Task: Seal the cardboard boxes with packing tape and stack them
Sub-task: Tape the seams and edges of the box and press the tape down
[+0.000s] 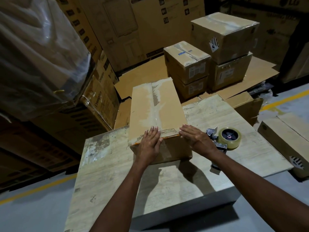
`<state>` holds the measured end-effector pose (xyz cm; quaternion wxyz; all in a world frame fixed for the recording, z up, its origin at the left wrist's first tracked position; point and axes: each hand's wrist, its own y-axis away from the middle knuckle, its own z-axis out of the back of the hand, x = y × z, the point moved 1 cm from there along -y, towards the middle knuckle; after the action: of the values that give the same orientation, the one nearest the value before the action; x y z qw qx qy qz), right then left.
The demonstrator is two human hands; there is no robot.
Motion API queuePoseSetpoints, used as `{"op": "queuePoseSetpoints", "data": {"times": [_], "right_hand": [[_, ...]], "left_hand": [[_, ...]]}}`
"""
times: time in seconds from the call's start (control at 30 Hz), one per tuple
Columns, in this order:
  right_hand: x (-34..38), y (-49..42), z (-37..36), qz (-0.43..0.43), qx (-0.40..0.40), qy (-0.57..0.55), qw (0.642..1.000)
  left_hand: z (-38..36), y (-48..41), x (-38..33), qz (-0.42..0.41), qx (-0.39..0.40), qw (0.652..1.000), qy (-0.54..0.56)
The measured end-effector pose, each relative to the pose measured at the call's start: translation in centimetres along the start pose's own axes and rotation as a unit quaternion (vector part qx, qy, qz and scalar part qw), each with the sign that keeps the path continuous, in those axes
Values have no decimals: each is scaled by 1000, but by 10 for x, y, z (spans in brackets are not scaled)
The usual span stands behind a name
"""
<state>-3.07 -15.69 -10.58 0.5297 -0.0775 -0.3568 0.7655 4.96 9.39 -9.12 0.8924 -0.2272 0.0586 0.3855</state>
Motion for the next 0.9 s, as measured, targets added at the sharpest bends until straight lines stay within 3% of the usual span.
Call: {"op": "queuePoseSetpoints", "data": {"times": [0.23,0.4,0.67,0.9], "right_hand": [[23,-11,-16,44,-29,32,998],[17,-8,-23,32,-35,8,999],[17,-9,-27,46,-65,7,997],[18,-7,-31,24,-71,2,997]], "left_hand": [[-22,-15,-16,-76,-21,997,-21],[-13,-3,2,-97,-60,993,-37],[28,47,69,1,-97,994,-49],[36,62,80,87,-101,991,21]]}}
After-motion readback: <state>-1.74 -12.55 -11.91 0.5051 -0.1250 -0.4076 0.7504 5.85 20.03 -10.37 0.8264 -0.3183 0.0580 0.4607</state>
